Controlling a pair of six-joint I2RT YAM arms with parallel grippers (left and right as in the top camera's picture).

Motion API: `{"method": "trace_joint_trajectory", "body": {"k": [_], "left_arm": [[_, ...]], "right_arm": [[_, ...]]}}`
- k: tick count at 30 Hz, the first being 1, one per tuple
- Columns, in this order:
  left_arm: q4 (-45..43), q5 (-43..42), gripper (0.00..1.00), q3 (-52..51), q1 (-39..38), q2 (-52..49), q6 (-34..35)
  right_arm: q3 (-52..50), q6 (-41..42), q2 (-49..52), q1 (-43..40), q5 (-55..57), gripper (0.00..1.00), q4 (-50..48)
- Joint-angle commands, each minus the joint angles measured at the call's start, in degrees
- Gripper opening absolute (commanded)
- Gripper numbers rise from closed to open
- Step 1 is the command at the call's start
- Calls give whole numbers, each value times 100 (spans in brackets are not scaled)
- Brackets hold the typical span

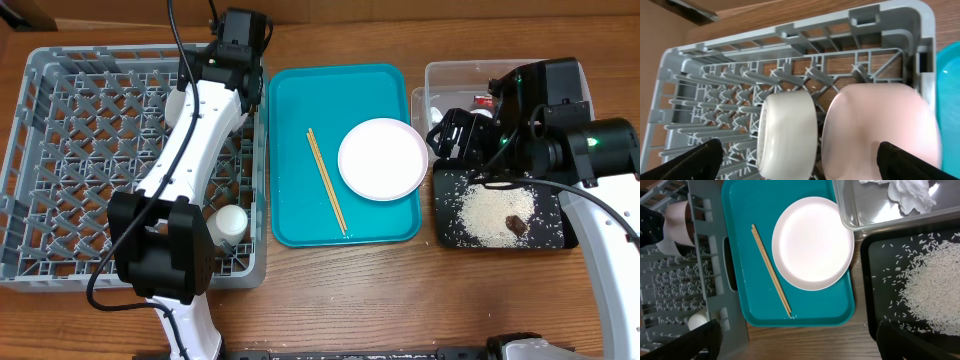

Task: Sort waste into correct bins and load items into the dishwasher
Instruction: 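Reach the left gripper to the white plate and grip its rim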

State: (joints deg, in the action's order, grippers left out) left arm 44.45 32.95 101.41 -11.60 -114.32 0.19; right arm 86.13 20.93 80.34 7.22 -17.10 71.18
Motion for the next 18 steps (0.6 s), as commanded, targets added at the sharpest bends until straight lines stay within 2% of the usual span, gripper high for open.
{"method": "trace_joint_trajectory", "body": {"k": [1, 7, 11, 18], "left_arm": [[0, -195, 100, 76, 0, 197, -2], [393, -111, 100, 256, -439, 533, -68], [601, -476, 100, 334, -940, 944, -68], [866, -3008, 100, 330, -1491, 1091, 109]], "right_arm": [[9, -39, 9, -13, 59, 100, -31], [9, -39, 9, -13, 59, 100, -31], [9, -42, 9, -13, 59, 100, -31], [9, -39, 9, -13, 57, 100, -31]]}}
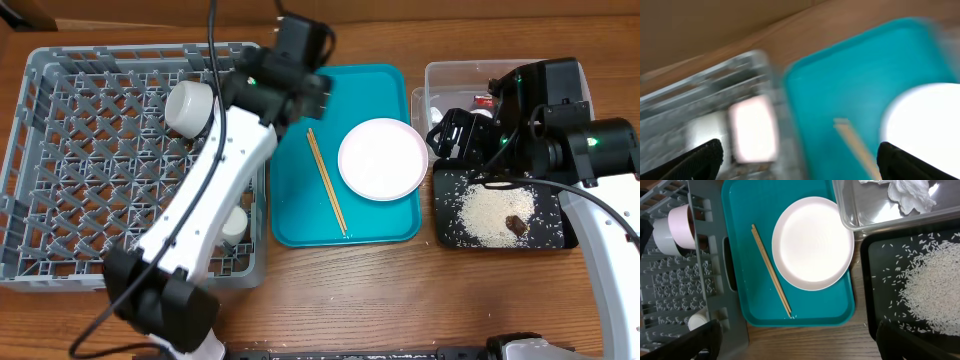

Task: Sort waste into correct bins and load items into the dishwasher
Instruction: 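Reach the left gripper to the white plate and grip its rim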

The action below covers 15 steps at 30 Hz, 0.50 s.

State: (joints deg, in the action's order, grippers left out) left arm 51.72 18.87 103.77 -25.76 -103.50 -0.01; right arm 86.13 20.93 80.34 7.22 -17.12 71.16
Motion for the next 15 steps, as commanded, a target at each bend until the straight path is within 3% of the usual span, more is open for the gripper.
{"method": "trace_joint_trajectory", "body": {"k": [1, 4, 8, 12, 15], "left_arm": [[192, -1805, 100, 76, -87, -79, 413], [337, -2015, 91, 15, -87, -442, 1091], [345, -2310, 89, 15, -74, -1021, 1768], [-42, -3108, 87, 15, -103, -1519, 1779], [-234, -3206, 84, 15, -149, -1899, 1784]], "right_arm": [[9, -39, 9, -13, 59, 100, -28], [9, -39, 9, -13, 59, 100, -28], [9, -39, 9, -13, 61, 100, -28], [9, -39, 9, -13, 61, 100, -28], [9, -39, 11, -13, 59, 100, -28]]}}
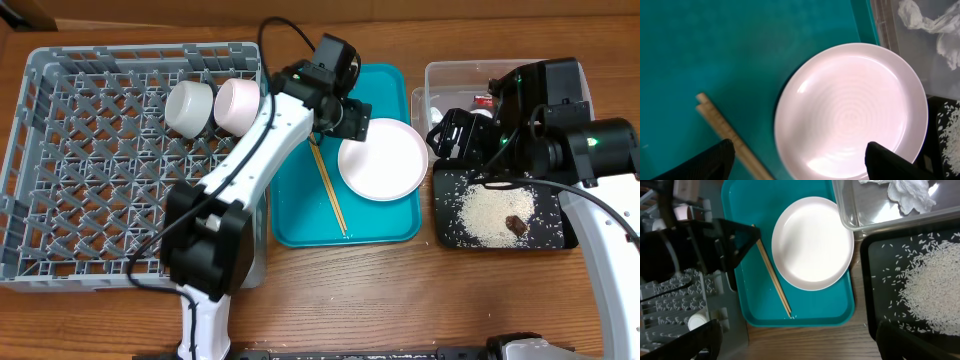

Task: Sort waste into correct bins and load items into the dishwasher
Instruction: 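Reach the left gripper to the white plate and grip its rim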

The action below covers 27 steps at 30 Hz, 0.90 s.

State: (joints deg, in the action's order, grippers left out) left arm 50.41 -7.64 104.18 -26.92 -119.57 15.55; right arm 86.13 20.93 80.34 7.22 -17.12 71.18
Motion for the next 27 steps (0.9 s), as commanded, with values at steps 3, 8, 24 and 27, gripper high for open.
{"method": "trace_joint_trajectory", "body": {"k": [3, 8, 24, 27], "left_arm": [[-125, -551, 82, -26, -33, -562, 254], [-238, -553, 85, -26, -28, -911, 254], [-415, -544, 4, -26, -52, -1241, 245], [-343, -549, 4, -13, -28, -1193, 238]], "right_arm": [[9, -39, 9, -13, 61, 100, -31], [9, -39, 9, -13, 61, 100, -31], [9, -39, 9, -13, 61, 100, -31], [9, -39, 9, -13, 61, 100, -31]]}}
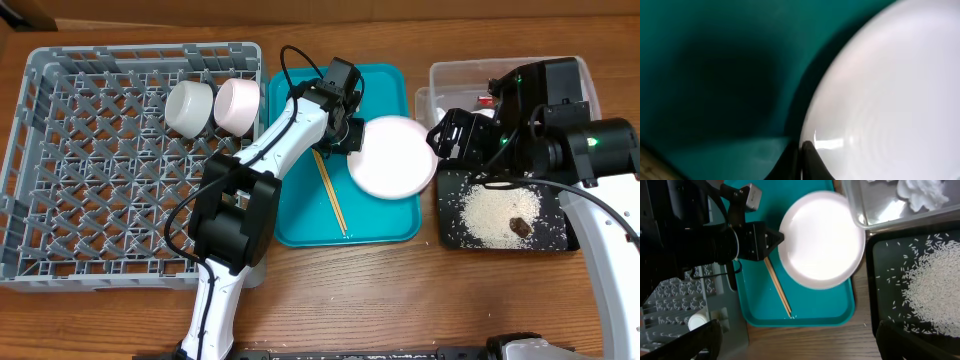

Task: Sort waste into correct bins and load items into the dishwasher
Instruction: 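Reach the left gripper to the white plate and grip its rim, then lift the white plate with the left gripper and lower it into the rack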

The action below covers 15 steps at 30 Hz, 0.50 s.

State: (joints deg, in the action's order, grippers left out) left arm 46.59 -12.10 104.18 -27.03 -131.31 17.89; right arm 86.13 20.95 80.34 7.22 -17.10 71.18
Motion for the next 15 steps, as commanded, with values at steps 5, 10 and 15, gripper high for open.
{"method": "trace_joint_trajectory", "body": {"k": [5, 10, 15], "left_arm": [[378, -57, 4, 144, 173, 472, -212], [1040, 546, 4, 435, 487, 1443, -407], [1818, 1799, 4, 551, 837, 2833, -850]], "right_arm": [[9, -42, 11, -13, 59, 100, -31], [9, -42, 9, -13, 57, 100, -31], [9, -42, 9, -13, 57, 100, -31]]}}
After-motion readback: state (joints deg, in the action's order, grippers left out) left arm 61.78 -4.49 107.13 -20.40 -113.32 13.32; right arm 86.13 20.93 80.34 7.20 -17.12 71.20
